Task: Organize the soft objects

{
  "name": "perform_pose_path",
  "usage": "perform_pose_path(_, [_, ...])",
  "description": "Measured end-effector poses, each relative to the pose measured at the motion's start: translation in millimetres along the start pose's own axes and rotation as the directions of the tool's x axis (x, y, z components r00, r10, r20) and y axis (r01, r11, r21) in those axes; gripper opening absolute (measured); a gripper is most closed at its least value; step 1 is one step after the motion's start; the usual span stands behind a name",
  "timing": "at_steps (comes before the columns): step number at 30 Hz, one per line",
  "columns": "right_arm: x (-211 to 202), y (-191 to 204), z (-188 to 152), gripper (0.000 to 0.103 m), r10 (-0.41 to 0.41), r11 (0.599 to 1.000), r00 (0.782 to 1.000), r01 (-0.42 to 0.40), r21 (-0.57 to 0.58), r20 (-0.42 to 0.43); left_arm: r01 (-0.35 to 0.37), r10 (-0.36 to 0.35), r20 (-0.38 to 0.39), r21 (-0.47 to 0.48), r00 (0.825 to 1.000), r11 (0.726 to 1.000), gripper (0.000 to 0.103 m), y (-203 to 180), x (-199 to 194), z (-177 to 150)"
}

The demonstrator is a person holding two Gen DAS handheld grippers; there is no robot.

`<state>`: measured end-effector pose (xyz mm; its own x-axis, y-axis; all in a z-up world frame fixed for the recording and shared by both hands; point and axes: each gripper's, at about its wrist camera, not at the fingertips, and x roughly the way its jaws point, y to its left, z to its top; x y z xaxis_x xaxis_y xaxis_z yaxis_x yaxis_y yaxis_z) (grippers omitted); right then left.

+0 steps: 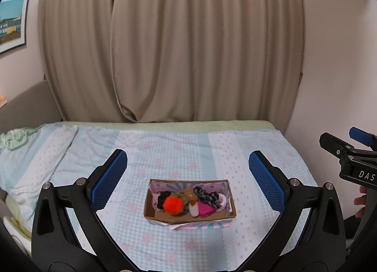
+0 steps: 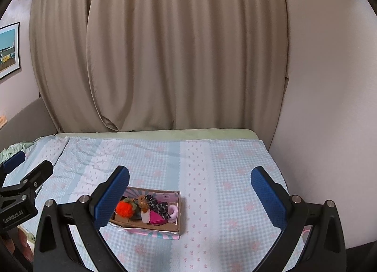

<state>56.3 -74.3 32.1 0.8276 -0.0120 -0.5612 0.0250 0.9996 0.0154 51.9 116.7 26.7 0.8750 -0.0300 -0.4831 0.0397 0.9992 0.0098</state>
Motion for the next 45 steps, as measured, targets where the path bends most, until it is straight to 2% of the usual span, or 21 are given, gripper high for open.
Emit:
perform_pose_path(14, [0.5, -7.5, 2.4, 0.103, 0.003, 1.0, 1.0, -0.003, 0.007, 0.015, 0.004, -0.005, 0.024, 0.01, 1.0, 1.0, 0.103, -13.7, -2.4, 3.7])
perform_pose_path(45, [13.4, -4.8, 7.8, 0.103, -0.002, 1.0, 1.0, 0.002, 0.006, 0.02, 0.007, -0.007, 0.052, 0.008, 0.999, 1.0, 0.103, -8.2, 6.9, 6.5])
